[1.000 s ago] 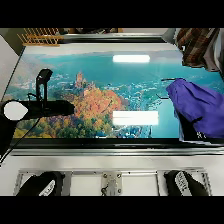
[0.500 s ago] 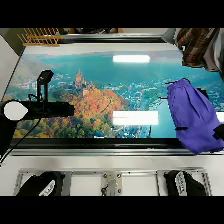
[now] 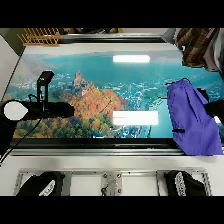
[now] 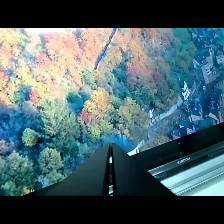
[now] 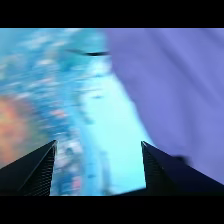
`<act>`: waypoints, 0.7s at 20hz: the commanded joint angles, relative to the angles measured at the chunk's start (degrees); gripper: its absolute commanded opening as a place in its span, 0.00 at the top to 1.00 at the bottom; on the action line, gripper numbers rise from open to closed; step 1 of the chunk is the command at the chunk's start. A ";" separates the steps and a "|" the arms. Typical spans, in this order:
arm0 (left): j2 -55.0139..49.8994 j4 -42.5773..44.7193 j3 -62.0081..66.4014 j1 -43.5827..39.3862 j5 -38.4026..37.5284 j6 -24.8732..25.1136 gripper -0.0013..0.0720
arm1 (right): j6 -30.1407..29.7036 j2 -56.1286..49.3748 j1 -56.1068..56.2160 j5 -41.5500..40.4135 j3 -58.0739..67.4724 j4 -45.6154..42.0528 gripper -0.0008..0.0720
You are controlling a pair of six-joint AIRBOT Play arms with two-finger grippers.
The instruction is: Fold the clothes and pants, and hang the long-sleeved shirts on hangers.
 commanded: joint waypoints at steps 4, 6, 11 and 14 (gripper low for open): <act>0.02 0.02 -0.02 -0.04 0.04 -0.02 0.97 | -6.62 -0.24 18.82 -1.05 -2.29 15.91 0.63; 0.02 0.00 -0.02 -0.04 0.04 -0.02 0.97 | -6.60 -1.79 22.27 -1.05 -2.58 15.91 0.98; 0.02 0.02 -0.02 -0.04 0.04 -0.02 0.97 | -6.58 -4.00 23.78 2.23 -2.60 16.37 0.98; 0.02 0.02 -0.02 -0.04 0.04 -0.02 0.97 | -6.58 -4.11 23.76 2.23 -2.58 16.37 0.98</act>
